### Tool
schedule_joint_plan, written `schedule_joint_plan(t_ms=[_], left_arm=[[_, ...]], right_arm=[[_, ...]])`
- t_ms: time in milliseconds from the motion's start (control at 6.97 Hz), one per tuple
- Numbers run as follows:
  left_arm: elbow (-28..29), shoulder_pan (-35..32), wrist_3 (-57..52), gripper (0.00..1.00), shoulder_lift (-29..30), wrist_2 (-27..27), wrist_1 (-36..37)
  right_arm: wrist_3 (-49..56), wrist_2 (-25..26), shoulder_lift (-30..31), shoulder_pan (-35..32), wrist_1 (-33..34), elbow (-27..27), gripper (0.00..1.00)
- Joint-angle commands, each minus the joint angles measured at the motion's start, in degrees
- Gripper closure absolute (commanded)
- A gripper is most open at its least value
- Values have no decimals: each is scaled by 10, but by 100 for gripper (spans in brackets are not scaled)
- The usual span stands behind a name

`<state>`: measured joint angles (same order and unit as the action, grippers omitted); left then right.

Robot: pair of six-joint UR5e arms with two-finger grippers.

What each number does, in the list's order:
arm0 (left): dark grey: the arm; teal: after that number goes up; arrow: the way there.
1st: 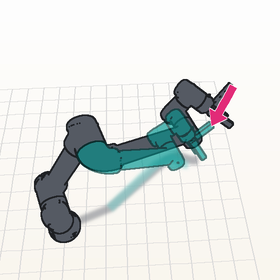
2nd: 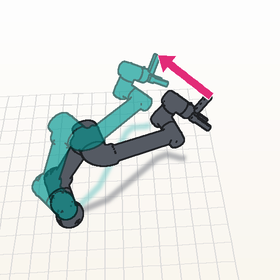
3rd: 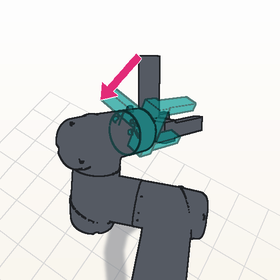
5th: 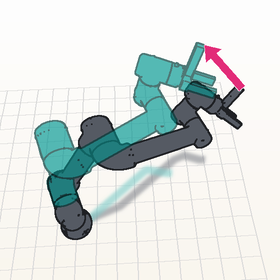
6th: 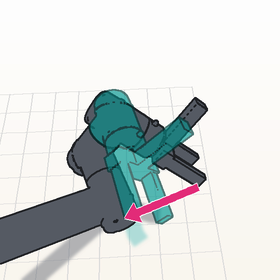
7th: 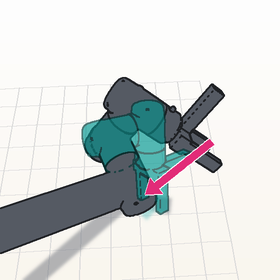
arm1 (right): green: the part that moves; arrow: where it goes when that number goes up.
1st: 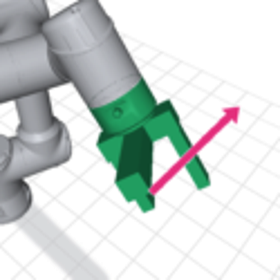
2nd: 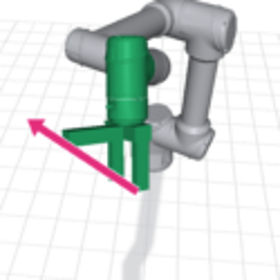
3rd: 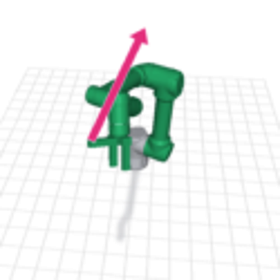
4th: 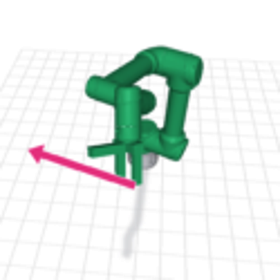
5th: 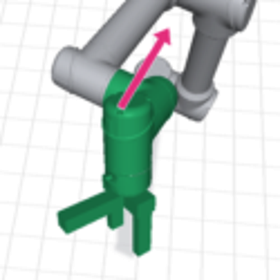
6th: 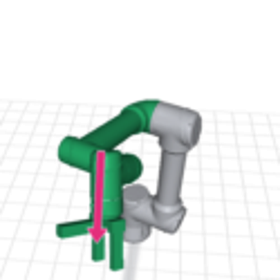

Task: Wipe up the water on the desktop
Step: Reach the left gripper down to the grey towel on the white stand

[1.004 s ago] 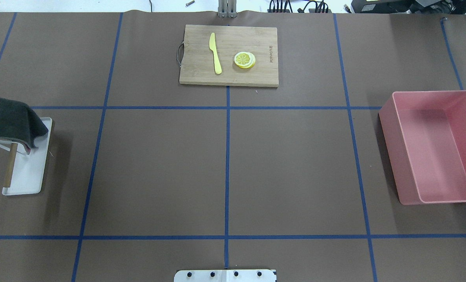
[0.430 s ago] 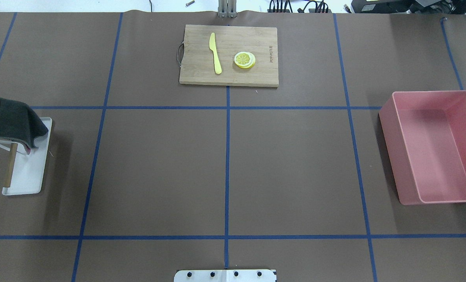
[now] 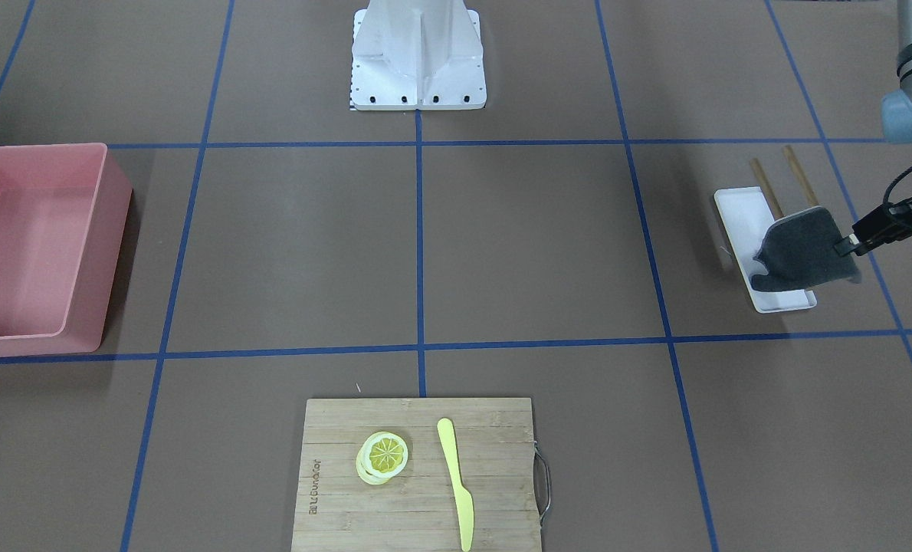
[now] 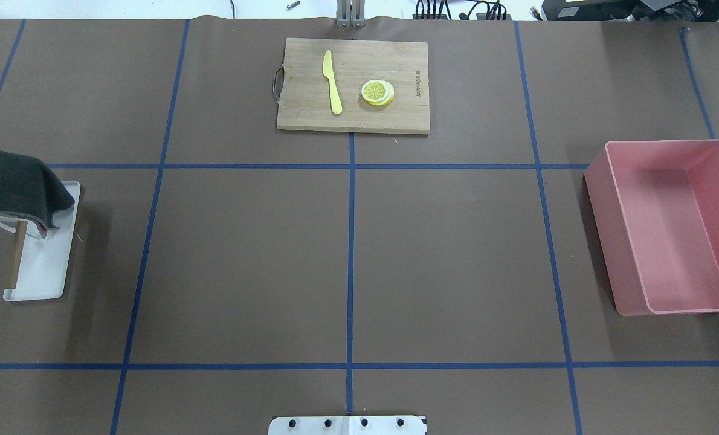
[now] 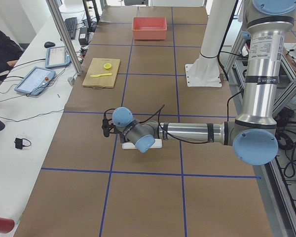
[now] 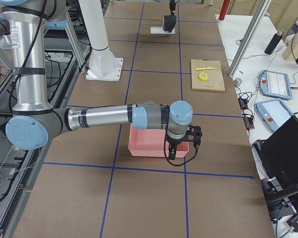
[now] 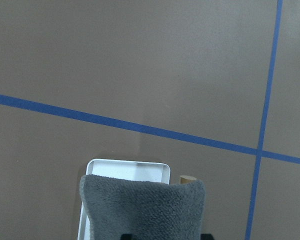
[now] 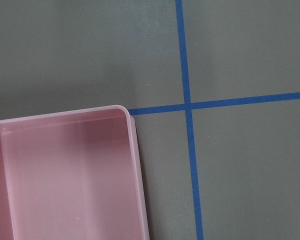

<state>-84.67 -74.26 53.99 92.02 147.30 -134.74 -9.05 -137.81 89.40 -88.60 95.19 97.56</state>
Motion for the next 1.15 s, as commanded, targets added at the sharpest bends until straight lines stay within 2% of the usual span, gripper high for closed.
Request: schedule_joint_plan(t_ms=[0, 287, 574, 1004], left_arm=[[4, 0, 0, 47, 0, 0, 0], [6, 1, 1, 47, 3, 0, 0], [6, 1, 1, 53, 4, 0, 0], [11, 1, 0, 53, 5, 0, 0]], right_arm=[[0, 0, -1, 0, 0, 0, 0], [0, 0, -1, 0, 0, 0, 0], [0, 0, -3, 0, 0, -1, 0], [0, 0, -3, 0, 0, -2, 0]])
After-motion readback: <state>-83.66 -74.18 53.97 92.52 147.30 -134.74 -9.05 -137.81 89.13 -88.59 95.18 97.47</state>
